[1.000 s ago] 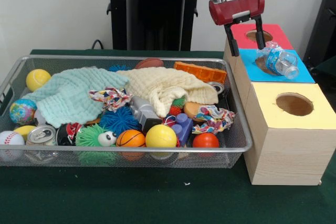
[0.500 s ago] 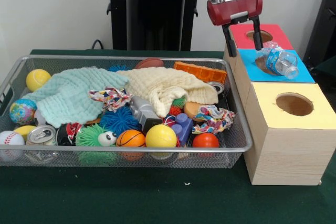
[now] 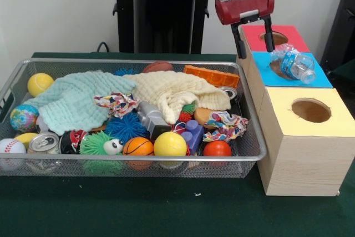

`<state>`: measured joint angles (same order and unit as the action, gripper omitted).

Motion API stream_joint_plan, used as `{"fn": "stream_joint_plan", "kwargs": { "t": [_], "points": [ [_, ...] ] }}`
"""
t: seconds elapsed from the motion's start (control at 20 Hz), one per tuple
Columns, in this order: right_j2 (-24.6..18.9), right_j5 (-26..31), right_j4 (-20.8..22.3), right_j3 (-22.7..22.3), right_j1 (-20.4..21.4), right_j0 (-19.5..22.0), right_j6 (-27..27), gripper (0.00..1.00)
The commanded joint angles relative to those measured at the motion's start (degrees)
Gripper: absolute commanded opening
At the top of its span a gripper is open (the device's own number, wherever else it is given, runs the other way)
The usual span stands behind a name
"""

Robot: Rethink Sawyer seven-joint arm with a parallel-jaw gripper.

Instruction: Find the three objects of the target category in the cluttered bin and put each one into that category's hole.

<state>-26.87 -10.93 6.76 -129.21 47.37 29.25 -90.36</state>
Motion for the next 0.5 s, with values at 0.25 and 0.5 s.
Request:
{"fn": "stream_joint_plan", "kwargs": {
  "t": [0.25,0.5],
  "points": [
    [-1.61,12.61,-4.87,4.17,8.03,-0.18,-9.23,1.00],
    [-1.04,15.96,-6.55,4.33,10.77,-1.23,-9.54,1.00]
  ]
}}
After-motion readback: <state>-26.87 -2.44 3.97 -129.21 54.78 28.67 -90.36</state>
